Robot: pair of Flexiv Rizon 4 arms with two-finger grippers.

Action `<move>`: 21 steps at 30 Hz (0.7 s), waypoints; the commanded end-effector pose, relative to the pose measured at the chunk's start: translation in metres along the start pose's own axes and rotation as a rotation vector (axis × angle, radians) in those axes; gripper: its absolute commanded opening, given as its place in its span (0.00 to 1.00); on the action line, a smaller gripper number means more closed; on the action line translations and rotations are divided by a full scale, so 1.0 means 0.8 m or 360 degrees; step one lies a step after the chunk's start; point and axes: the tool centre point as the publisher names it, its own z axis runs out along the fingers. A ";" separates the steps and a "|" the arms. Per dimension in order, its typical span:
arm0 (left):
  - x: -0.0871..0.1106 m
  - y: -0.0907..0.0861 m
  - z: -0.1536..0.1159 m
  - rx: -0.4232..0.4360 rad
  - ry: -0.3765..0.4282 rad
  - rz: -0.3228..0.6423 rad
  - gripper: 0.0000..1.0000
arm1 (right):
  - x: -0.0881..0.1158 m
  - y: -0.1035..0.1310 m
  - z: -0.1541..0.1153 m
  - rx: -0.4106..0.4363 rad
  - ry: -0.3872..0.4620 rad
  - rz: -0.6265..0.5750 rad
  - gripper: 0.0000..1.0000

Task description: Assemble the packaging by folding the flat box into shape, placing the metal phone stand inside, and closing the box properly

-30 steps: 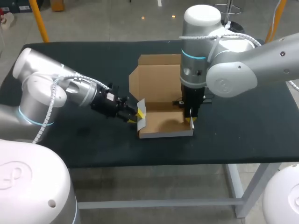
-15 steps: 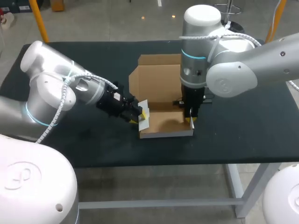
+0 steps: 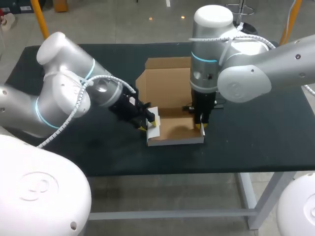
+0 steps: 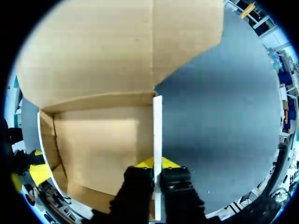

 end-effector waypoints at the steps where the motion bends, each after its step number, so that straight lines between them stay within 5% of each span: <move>1: 0.004 -0.005 0.013 -0.0023 -0.0235 -0.0002 0.44 | 0.003 0.001 -0.001 0.0006 -0.0003 -0.0001 0.00; 21: -0.008 -0.009 0.021 -0.0014 -0.0611 -0.0048 0.44 | 0.003 0.001 -0.001 0.0006 -0.0003 -0.0001 0.00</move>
